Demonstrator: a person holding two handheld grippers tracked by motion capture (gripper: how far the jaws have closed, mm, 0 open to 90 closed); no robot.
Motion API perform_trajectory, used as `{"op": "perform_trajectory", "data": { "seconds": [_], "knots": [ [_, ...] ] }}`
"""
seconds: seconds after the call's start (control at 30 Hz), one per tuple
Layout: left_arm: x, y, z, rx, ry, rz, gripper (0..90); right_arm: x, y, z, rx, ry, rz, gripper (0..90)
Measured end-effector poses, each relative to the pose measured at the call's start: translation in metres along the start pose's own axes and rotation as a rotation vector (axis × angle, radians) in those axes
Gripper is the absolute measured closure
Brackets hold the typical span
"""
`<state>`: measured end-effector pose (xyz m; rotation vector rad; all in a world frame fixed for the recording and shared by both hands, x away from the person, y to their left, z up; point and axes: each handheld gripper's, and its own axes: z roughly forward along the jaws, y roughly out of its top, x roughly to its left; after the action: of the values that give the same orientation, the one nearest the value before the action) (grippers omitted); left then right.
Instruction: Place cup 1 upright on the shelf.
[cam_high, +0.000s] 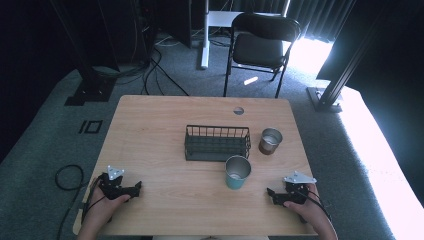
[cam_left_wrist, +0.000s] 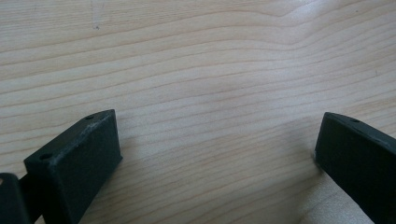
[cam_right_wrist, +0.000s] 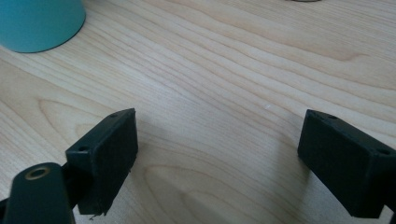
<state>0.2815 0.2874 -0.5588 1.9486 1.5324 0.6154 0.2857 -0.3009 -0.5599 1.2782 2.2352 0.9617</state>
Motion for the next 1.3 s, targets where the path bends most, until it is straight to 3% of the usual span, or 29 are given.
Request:
{"op": "perform_trajectory", "data": {
  "seconds": [0.53,0.8,1.1,1.3],
  "knots": [
    [0.000,0.000,0.000,0.000,-0.001,0.000,1.0,0.000,0.000,-0.001,0.000,0.003,0.001,11.7],
    [0.000,0.000,0.000,0.000,0.000,0.000,1.0,0.004,-0.004,-0.005,-0.015,0.038,0.011,12.4],
    [0.000,0.000,0.000,0.001,-0.001,0.000,1.0,0.009,-0.003,-0.003,-0.008,0.024,-0.010,12.6],
    [0.000,0.000,0.000,0.000,-0.001,0.000,1.0,0.018,0.001,0.001,-0.008,0.062,-0.034,12.6]
  ]
}}
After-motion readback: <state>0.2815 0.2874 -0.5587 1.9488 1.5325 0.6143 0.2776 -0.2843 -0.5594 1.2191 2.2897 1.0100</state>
